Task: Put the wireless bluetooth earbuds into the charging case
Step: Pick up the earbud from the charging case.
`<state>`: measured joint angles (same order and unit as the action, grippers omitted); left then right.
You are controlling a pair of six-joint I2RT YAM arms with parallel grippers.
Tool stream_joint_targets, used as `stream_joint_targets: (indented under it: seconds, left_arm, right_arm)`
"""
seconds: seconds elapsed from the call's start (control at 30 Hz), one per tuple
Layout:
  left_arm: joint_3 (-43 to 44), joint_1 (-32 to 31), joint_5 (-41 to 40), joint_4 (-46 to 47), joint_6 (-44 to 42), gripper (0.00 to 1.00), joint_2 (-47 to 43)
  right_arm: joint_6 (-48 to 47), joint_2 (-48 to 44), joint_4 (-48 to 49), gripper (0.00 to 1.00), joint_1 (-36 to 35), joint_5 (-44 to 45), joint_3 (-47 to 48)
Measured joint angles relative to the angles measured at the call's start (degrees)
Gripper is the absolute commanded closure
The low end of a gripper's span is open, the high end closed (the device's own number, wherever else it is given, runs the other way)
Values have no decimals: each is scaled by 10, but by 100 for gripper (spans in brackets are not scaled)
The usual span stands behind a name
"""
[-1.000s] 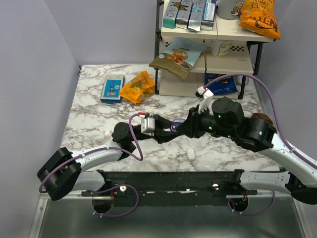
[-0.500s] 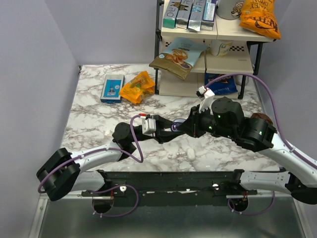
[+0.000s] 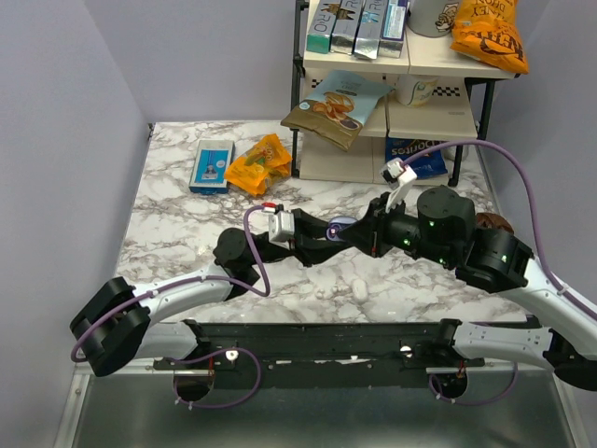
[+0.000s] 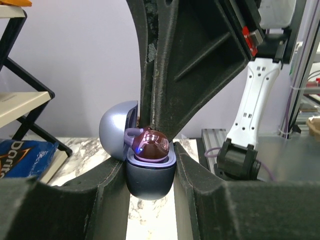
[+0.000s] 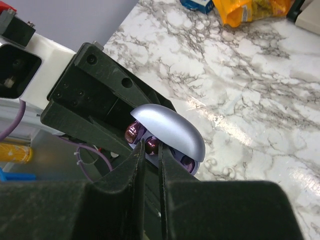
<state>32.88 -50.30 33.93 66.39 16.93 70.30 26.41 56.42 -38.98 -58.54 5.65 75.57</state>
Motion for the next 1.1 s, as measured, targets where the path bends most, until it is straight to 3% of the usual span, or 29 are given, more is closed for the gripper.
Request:
stream_joint_targets:
  seconds: [0.43,1.1]
  left_arm:
    - [29,-1,-26,-9,42,100,14]
    - [80,0,-45,-24,72,100,53]
  right_arm:
    - [-63,-22,56,99,-1,26,-27]
    - [-202,-64,193,99,-60,158,-110]
